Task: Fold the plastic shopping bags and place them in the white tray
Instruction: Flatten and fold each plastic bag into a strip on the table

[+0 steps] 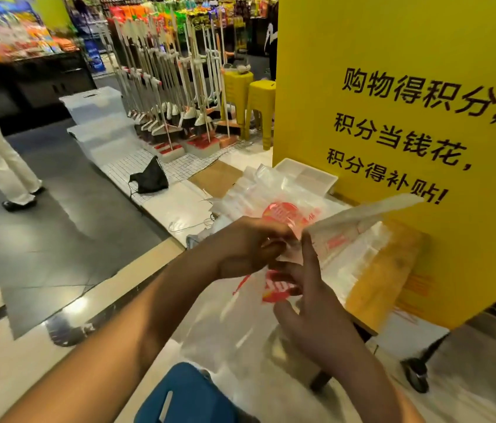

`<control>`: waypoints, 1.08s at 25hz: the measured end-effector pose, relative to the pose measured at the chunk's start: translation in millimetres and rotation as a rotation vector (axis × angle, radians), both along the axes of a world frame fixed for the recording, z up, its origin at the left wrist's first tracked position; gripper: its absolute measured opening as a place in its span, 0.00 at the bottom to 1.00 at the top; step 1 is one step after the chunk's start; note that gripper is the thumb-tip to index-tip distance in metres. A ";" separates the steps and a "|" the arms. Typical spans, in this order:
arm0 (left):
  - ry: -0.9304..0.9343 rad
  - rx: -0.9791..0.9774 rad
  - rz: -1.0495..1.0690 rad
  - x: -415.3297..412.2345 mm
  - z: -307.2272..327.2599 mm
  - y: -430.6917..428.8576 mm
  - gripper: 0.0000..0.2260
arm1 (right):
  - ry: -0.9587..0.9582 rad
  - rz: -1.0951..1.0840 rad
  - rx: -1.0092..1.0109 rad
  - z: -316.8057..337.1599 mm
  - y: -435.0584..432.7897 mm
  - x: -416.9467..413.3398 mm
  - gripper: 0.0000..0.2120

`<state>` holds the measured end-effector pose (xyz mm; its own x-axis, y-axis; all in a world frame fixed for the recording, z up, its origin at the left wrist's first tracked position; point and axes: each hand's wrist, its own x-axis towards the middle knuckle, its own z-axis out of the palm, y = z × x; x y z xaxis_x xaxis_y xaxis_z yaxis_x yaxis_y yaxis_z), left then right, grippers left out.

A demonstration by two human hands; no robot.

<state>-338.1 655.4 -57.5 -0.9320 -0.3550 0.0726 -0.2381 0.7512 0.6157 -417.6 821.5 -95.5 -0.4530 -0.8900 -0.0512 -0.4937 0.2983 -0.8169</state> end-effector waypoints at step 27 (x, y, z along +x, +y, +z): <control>-0.494 -0.584 0.201 -48.8 22.2 -93.9 0.01 | 0.422 0.234 0.152 45.4 -47.2 -208.7 0.06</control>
